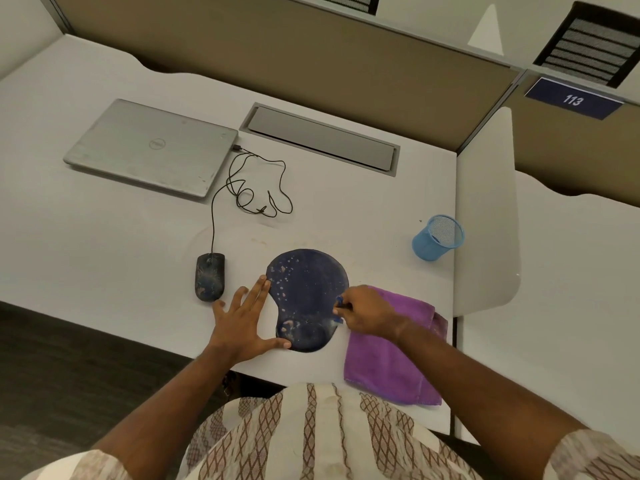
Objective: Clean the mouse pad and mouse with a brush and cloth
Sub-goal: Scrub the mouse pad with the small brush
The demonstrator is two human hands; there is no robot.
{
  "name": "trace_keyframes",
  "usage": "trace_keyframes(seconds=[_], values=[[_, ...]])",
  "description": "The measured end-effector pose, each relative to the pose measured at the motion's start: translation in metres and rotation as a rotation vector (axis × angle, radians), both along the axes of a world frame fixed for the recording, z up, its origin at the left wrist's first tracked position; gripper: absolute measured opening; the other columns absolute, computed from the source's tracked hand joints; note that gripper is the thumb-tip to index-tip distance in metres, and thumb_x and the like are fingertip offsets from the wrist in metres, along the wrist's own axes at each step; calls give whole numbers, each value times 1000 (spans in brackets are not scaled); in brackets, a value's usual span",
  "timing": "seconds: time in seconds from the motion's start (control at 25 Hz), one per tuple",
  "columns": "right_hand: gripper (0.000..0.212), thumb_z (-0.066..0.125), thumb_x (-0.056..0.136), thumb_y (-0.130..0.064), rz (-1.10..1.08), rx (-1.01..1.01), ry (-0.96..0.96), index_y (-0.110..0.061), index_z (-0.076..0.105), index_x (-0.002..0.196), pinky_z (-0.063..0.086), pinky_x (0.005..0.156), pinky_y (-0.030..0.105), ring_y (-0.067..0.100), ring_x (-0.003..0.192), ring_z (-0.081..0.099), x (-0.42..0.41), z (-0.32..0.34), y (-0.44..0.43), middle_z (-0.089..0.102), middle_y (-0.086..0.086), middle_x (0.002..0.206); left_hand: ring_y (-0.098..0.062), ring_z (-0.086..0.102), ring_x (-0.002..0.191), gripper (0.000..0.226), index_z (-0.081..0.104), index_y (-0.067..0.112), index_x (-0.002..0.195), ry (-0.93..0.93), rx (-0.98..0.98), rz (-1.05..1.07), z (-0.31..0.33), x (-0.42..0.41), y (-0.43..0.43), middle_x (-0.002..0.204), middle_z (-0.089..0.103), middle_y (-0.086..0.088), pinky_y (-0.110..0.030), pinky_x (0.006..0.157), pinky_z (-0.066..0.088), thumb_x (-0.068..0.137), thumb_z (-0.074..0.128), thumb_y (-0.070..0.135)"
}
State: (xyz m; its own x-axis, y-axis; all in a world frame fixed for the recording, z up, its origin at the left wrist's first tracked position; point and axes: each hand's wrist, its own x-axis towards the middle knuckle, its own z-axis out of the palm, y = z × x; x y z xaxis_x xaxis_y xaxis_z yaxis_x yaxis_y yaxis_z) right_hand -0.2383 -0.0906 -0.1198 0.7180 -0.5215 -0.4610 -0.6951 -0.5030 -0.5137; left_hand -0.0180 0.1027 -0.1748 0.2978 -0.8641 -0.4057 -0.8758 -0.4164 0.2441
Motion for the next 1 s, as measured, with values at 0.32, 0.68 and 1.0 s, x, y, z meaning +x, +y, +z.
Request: trace_keyframes(seconds=[0.32,0.68,1.0], values=[[17,65,92,-25,-72,113,-149,-16,74,80,43,59,10,2,67,63,36,-7,18,70,-12,76,-26,0,153,134,-28,35,151,6,-9,3,-3,1,0,160,-29,16,-66,114,14,52,26,108],[21,68,89,-30,-104,-31,-80,-13,72,77,37,53,10,2,57,56,11,3,-25,58,-15,61,-26,0,154,133,-28,36,151,7,-24,9,-6,1,1,160,-29,16,-67,114,14,53,26,108],[18,68,89,-28,63,-78,80,-12,74,92,42,66,25,12,72,59,18,12,-50,70,2,89,-27,0,154,132,-28,38,150,11,-29,18,-9,1,1,160,-28,16,-69,114,12,52,26,108]])
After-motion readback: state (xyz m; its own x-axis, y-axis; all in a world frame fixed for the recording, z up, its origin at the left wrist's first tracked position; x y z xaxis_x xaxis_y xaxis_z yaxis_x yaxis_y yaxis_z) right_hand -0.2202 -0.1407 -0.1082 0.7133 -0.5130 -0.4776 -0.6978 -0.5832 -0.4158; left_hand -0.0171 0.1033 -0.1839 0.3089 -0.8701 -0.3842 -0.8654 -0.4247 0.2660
